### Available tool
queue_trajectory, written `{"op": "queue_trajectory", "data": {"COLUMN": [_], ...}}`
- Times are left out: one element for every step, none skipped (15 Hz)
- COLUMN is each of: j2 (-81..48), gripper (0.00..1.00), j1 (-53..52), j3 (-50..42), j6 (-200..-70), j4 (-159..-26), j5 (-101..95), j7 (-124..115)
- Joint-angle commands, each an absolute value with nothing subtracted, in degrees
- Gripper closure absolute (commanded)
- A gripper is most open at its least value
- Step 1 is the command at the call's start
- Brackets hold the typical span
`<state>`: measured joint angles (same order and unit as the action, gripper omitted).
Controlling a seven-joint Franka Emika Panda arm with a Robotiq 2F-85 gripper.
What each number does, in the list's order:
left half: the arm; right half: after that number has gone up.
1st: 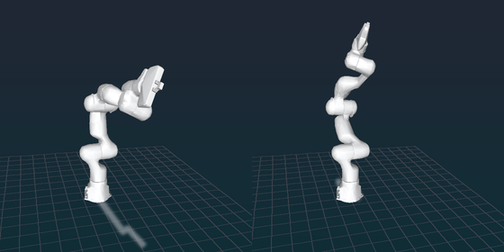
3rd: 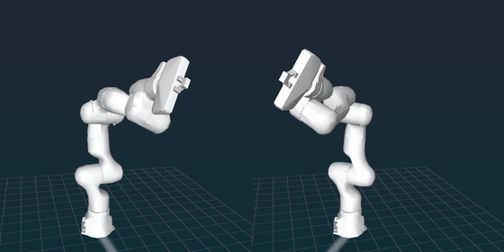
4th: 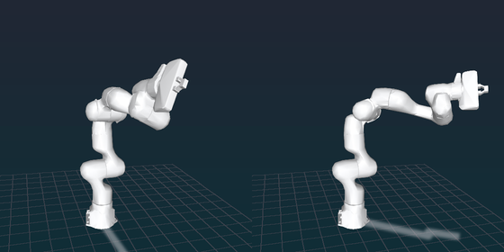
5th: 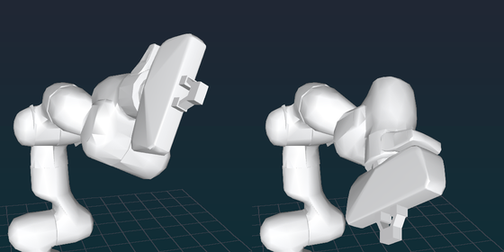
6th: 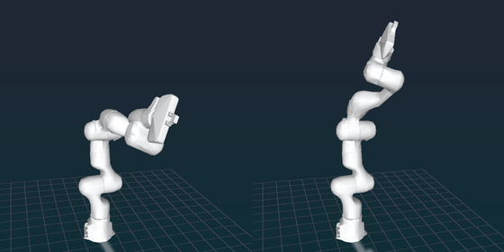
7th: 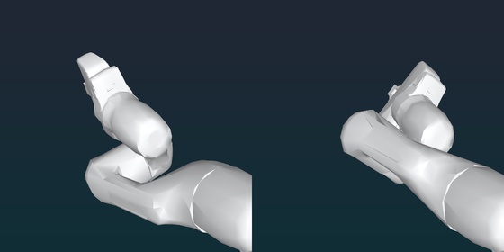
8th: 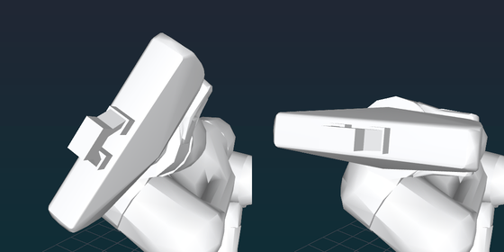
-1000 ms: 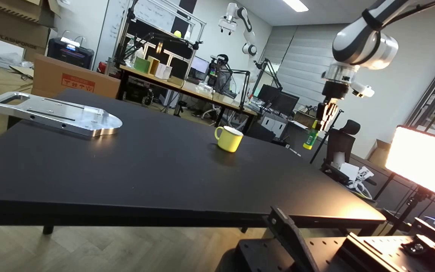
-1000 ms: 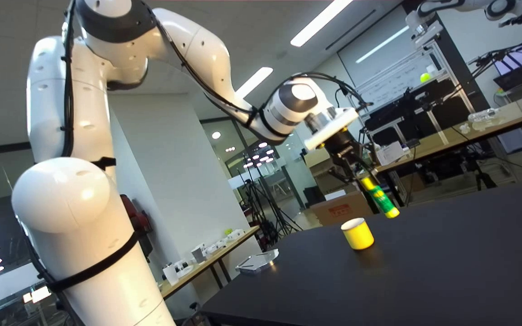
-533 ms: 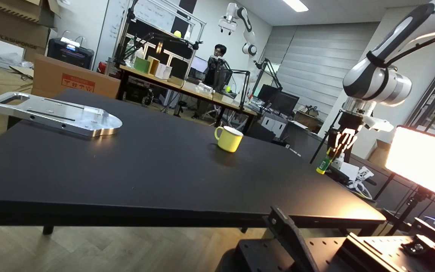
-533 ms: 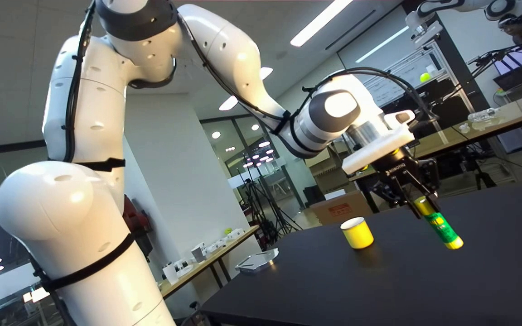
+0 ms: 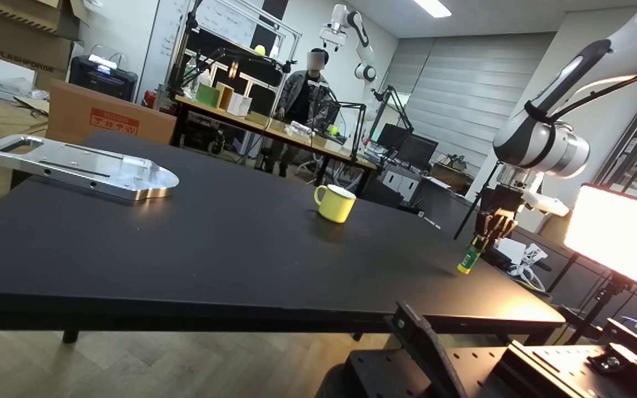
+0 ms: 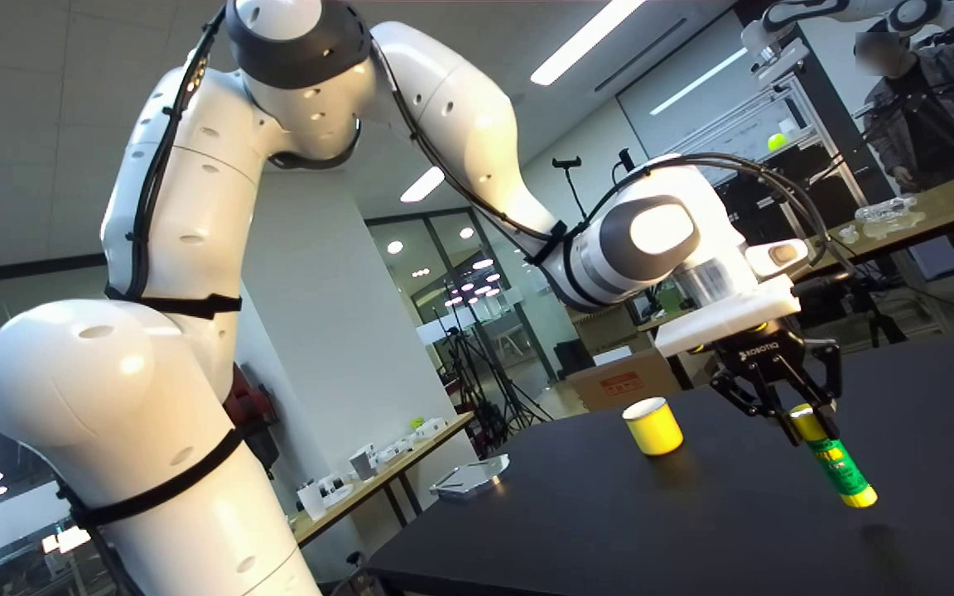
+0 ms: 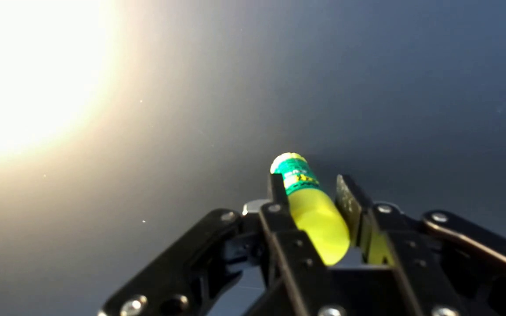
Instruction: Put the glue stick on the table
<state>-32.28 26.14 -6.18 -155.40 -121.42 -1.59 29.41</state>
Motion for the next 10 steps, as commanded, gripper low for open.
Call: {"op": "queue_trajectory", "data": {"j2": [-34.35, -34.65, -34.88, -35.1, -35.24, -35.3, -35.31, -35.32, -35.34, -35.35], "gripper": [0.92, 0.92, 0.92, 0.92, 0.92, 0.92, 0.92, 0.92, 0.92, 0.92], "j1": [28.11, 28.32, 28.53, 28.8, 29.1, 29.32, 29.64, 29.78, 29.89, 29.98], "j3": [-4.29, -4.06, -3.84, -3.53, -3.18, -2.9, -2.51, -2.32, -2.17, -2.03], "j6": [-154.3, -154.27, -154.14, -153.99, -153.78, -153.49, -153.12, -152.74, -152.31, -152.02], "j4": [-118.5, -118.23, -117.95, -117.66, -117.47, -117.33, -117.24, -117.15, -116.99, -116.86], "j5": [-0.05, 0.05, 0.12, 0.27, 0.49, 0.7, 1.12, 1.58, 1.85, 2.08], "j7": [29.8, 29.84, 29.94, 30.02, 30.1, 30.14, 30.22, 30.26, 30.33, 30.35]}}
